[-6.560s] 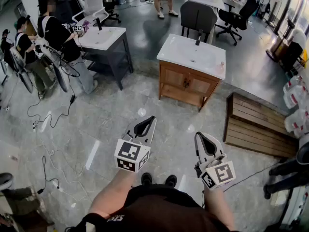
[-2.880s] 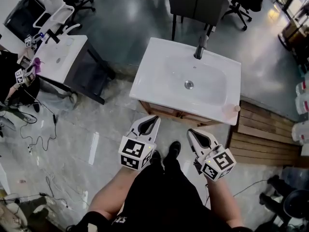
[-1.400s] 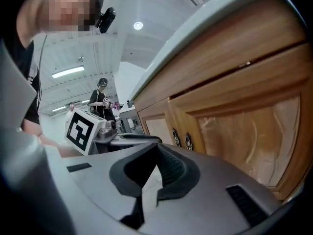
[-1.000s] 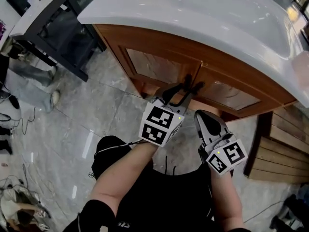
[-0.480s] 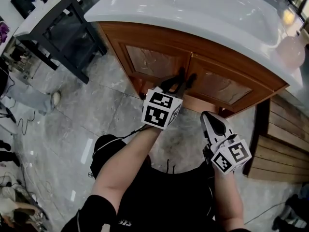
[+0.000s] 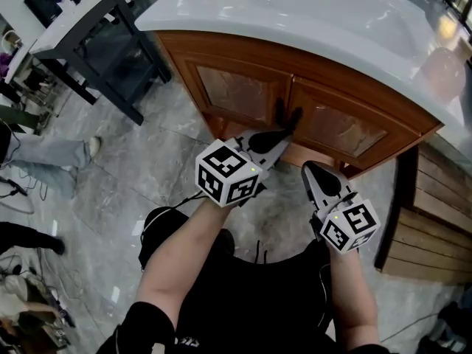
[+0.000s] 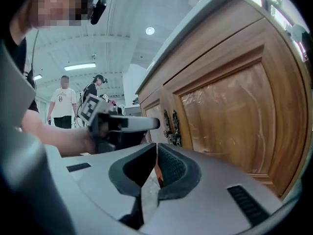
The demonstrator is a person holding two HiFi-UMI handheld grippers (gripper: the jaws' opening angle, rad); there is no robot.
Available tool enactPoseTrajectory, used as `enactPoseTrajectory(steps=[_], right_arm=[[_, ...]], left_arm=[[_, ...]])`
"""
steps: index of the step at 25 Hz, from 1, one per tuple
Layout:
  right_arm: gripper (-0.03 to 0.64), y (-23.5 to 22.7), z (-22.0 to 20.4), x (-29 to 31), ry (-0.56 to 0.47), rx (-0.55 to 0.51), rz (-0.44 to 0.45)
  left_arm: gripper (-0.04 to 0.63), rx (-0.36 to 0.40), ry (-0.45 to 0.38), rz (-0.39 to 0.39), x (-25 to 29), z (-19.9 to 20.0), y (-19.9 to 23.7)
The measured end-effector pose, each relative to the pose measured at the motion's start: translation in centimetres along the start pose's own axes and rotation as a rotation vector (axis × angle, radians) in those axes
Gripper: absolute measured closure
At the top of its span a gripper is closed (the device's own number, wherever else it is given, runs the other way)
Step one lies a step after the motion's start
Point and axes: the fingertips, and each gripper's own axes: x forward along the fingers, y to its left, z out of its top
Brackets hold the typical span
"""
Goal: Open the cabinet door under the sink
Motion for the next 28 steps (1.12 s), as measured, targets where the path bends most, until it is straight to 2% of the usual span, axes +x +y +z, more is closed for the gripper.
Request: enactPoseTrajectory(steps=[1,2,3,4,7,10,13,15,17,21,25,28], right_arm=[[0.588,0.0,-0.4,0.6,0.012,-0.014,0.009],[0.584,0.0,-0.8,1.2,0.021,-0.026,0.019],[0.583,0.0,-1.1,1.6,0.024,-0.033,0.028],[0.583,0.2,-1.2,1.8,0.020,-0.034,0.037],[0.583,0.5,-1.5,1.9,0.009,-0.018,0.053],[0.583,0.6,-2.2,1.6,0.026,0.002,0.043],[0.583,1.0,-2.1,1.2,0.025,0.006,0.046],[0.583,1.0,-1.7,0.8,0.019,0.007,0.046],[0.583,0.8,-1.5,0.4,0.013,0.006,0.039],[0.583,0.6,-1.4,-0.5,0.011,0.018,0.016],[0.584,0.1,-1.7,-1.0,0.013,0.023,0.000],[0.586,-0.2,-1.7,-1.2,0.009,0.029,-0.009]], left_arm=[[0.584,0.080,0.016,-0.047,0.3,0.1,-2.4],[0.584,0.177,0.043,-0.048,0.7,0.0,-4.3],[0.584,0.246,0.054,-0.022,0.8,0.1,-5.1],[0.584,0.260,0.043,0.019,0.7,0.4,-5.0],[0.583,0.141,-0.028,0.168,-0.8,1.8,-0.7],[0.583,0.064,0.003,0.231,-1.9,1.2,2.8],[0.560,0.058,0.053,0.233,-1.5,0.0,3.8],[0.459,0.049,0.082,0.219,-0.8,-0.8,3.9],[0.437,0.043,0.101,0.208,0.1,-1.3,3.9],[0.440,0.042,0.112,0.234,1.1,-1.9,4.6],[0.530,0.059,0.104,0.300,1.0,-1.9,5.7],[0.538,0.092,0.113,0.328,1.0,-1.9,5.8]])
